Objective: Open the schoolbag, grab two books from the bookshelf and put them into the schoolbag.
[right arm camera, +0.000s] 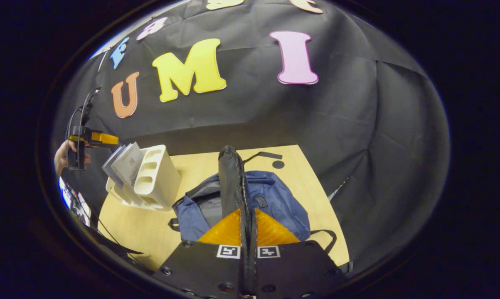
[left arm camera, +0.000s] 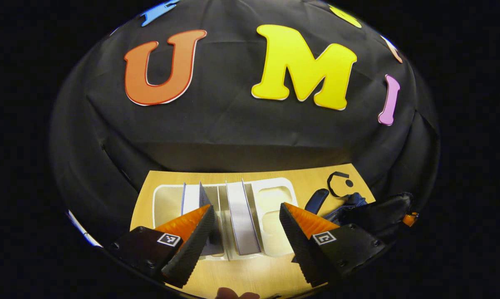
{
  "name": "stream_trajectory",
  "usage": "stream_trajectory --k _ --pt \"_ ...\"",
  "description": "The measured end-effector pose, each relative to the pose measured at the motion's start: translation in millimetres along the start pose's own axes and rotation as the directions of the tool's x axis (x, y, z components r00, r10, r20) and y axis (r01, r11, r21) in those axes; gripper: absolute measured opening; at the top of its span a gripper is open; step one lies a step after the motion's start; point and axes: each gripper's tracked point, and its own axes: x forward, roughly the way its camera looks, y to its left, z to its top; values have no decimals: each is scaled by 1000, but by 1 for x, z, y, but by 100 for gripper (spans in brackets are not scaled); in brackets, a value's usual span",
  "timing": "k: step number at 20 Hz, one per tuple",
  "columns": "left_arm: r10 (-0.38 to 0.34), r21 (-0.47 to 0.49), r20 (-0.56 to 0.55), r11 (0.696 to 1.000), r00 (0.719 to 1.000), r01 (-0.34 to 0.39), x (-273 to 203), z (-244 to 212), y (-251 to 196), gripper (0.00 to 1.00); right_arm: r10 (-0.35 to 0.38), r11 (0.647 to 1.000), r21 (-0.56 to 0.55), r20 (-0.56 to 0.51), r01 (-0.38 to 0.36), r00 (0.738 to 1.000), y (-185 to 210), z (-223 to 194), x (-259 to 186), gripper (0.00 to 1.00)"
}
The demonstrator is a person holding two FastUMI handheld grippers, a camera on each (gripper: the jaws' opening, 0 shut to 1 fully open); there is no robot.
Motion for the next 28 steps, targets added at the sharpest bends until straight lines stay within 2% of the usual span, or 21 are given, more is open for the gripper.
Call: stream_trajectory --k 2,6,10,11,12,15,17,18,19,20,21,23,24,25,26,28 --pt "10 15 -96 1000 995 -9 22 -10 0 99 1 1000 4 -5 -1 1000 -4 2 1 3" --pt "11 22 -272 1000 962 -5 47 -30 1 98 13 1000 17 -10 -12 1000 -9 4 0 0" --pt "13 -35 -418 999 908 -31 65 -62 7 99 24 999 31 -17 -24 1000 -12 3 1 0" --pt "-5 -72 -468 997 884 -32 68 -71 2 100 25 999 35 -19 -24 1000 -13 2 1 0" --pt "-12 -90 -490 995 872 -37 73 -78 -1 98 25 999 38 -20 -25 999 -14 1 2 2" --pt "-12 -113 -534 992 845 -57 77 -88 3 98 34 999 43 -28 -33 999 -13 0 2 0" --pt "10 -95 -558 993 830 -75 79 -90 3 99 48 998 51 -37 -47 998 -9 -1 4 0" --pt "19 -89 -571 992 821 -84 79 -91 0 92 51 997 54 -37 -49 998 -10 0 5 2" --pt "27 -82 -577 992 816 -91 81 -91 0 90 51 997 57 -36 -49 998 -10 0 6 2" --pt "40 -72 -580 992 813 -100 82 -92 1 84 51 997 61 -34 -49 998 -11 1 6 2" --pt "52 -64 -582 992 811 -110 84 -92 2 84 50 997 63 -33 -48 998 -11 0 5 2" --pt "67 -60 -588 990 806 -126 85 -93 3 70 51 996 73 -33 -48 998 -13 -1 4 3" --pt "76 -58 -594 989 801 -136 84 -94 4 60 52 996 75 -32 -50 998 -13 -1 5 3" --pt "93 -58 -610 985 787 -162 80 -96 5 53 57 995 80 -31 -54 998 -12 -1 5 3" --pt "99 -67 -622 982 777 -179 75 -96 5 51 59 995 79 -29 -57 998 -12 -2 5 0" --pt "97 -70 -632 981 768 -182 58 -96 2 45 64 994 86 -29 -62 997 -13 -1 6 3"
